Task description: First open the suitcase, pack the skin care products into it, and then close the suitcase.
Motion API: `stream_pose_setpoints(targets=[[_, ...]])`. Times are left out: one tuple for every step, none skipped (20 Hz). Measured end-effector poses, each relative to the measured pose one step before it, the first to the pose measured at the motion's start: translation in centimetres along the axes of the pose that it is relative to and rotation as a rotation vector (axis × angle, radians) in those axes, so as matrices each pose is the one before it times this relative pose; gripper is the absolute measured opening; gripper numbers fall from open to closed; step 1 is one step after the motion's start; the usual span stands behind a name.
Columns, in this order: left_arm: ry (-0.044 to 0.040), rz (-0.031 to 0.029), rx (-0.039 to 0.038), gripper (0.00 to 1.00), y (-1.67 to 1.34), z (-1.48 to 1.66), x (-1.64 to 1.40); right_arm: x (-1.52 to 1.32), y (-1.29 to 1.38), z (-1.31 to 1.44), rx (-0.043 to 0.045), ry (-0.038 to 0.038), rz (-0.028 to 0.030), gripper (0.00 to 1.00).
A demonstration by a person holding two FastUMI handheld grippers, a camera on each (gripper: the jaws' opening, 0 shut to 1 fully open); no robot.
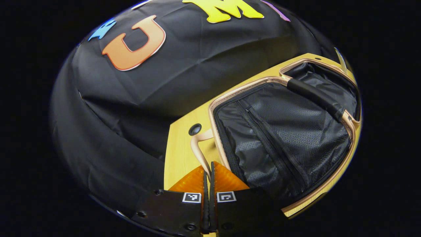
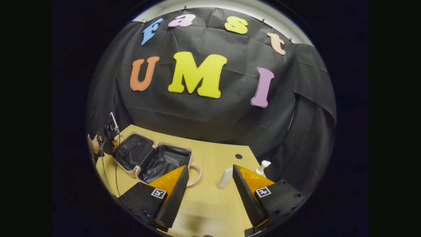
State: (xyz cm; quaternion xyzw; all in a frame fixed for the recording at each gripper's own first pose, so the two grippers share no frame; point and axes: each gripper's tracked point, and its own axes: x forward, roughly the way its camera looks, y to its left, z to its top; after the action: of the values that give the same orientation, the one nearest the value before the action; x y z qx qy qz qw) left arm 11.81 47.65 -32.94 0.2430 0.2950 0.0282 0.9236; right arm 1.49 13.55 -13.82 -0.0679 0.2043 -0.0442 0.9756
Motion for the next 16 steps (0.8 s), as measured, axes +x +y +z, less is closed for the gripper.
stream_pose_setpoints(targets=[[-0.00709, -0.00057, -0.01981, 0.05, -0.056, -0.067, -0.185, 0.008, -0.274, -0.419, -0.0042, 0.01035, -0.00475, 0.8], [-0.007, -0.00542, -0.01938, 0.06, -0.164, 0.215, 0.085, -0.037, -0.435, -0.216, 0.00313, 0.00854, -0.00647, 0.8], [-0.00066, 0.00941, -0.00999, 0.1, 0.037, -0.142, -0.179, 0.054, -0.327, -0.218, 0.00623, 0.00599, -0.00201, 0.8], [-0.00576, 0.00956, -0.01503, 0.13, 0.241, 0.11, -0.142, -0.009, -0.351, -0.142, 0.00418, 0.00656, -0.00439, 0.8], [-0.00756, 0.03086, -0.00994, 0.17, 0.683, -0.042, -0.436, -0.089, -0.485, -0.233, 0.00405, 0.00517, -0.00661, 0.8], [-0.01548, 0.01143, -0.02779, 0.37, 0.667, 0.116, -0.903, 0.027, -0.484, -0.057, 0.00673, -0.00017, -0.00362, 0.8], [-0.01558, -0.00481, -0.03397, 0.57, 0.036, 0.26, -0.941, -0.028, -0.403, -0.199, 0.00817, 0.00049, -0.00115, 0.8], [-0.00633, -0.00891, -0.028, 0.77, -0.352, 0.271, -1.044, 0.047, -0.361, -0.159, 0.00457, 0.00025, 0.00116, 0.8], [0.00053, -0.00507, -0.02368, 0.96, -0.552, 0.411, -1.011, 0.15, -0.425, -0.333, 0.00127, -0.00032, -0.00065, 0.79], [-0.00677, -0.00241, -0.01694, 1.0, -0.551, 0.293, -1.085, 0.237, -0.375, -0.167, -0.00232, -0.00011, 0.00233, 0.8], [-0.01172, 0.00185, -0.01167, 0.99, -0.73, 0.589, -1.064, 0.1, -0.373, -0.393, -0.00214, -0.00064, 0.00489, 0.8], [-0.00901, 0.00151, -0.01509, 0.99, -0.832, 0.599, -0.805, 0.115, -0.497, -0.296, -0.00068, 0.00085, 0.00695, 0.8], [-0.0089, -0.00252, -0.01988, 0.99, -1.223, 0.803, -0.906, 0.144, -0.569, -0.454, 0.00142, 0.00056, 0.00701, 0.79], [-0.00885, -0.00638, -0.02285, 0.99, -1.553, 0.884, -0.965, 0.271, -0.733, -0.225, 0.00014, 0.0017, 0.00472, 0.8], [-0.01484, -0.00598, -0.024, 0.99, -1.779, 0.91, -0.839, 0.177, -0.728, -0.272, -0.00026, -0.00101, 0.00813, 0.8], [-0.01041, -0.01732, -0.02296, 0.99, -2.337, 0.865, -0.941, 0.23, -0.854, -0.111, -0.0057, -0.00191, 0.00558, 0.8]])
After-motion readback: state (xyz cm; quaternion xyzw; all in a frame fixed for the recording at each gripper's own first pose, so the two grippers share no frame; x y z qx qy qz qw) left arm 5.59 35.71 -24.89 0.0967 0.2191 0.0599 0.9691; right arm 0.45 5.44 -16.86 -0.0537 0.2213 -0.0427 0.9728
